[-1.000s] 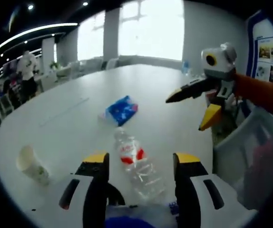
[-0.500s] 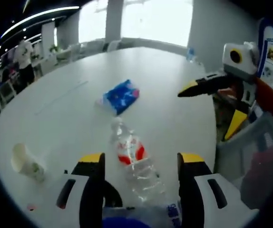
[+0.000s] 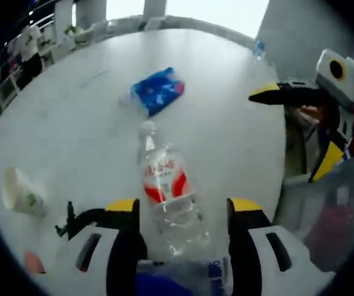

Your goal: Arrange the tabletop items into an orderly group along one side of the table until the central work area is clear of visible clutter.

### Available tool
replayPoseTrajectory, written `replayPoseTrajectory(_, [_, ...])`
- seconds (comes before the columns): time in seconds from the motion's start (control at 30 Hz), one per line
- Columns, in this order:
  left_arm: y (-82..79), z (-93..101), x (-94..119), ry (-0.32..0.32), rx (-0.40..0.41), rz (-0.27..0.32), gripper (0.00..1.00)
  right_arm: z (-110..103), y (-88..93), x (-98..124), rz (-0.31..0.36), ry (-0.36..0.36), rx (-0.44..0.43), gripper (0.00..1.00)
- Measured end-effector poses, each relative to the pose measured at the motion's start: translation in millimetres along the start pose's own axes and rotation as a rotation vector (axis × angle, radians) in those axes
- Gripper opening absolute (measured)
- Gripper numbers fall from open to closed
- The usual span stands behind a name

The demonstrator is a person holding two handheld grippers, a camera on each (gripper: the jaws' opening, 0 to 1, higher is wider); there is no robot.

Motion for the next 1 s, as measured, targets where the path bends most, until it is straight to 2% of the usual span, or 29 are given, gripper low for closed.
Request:
replayPoseTrajectory(0.23, [-8.2, 1.9, -10, -0.011, 0.028, -0.045, 0.51, 1, -0.1, 0, 0.005, 0.0, -0.004, 0.76])
replayPoseTrajectory(0.4, [-9.1, -1.1, -21, -0.051, 0.068, -0.066, 0.5, 2, -2.2, -1, 0.01, -0.003, -0.001, 0.76])
replayPoseTrajectory(0.73, [-8.2, -5.6, -37, -0.105, 0.087, -0.125, 0.45, 4, -1.6, 0, 0.005, 0.002, -0.001, 0.75])
replayPoseTrajectory(1.0, [-13.0, -10.5, -46, -0.122, 0.097, -0.159, 0.44, 6, 0.2, 0, -0.001, 0.005, -0.004, 0.75])
Point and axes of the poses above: the point that each gripper's makers call its tool centre point, and the gripper's own axes: x roughly backward along the fingers, z roughly to its right, y roughly out of its underside, the point moved 8 cm from there along x, roughly backward along the fingers, and after that the axes turned 13 degrees about -x, right-handed, at the moved point
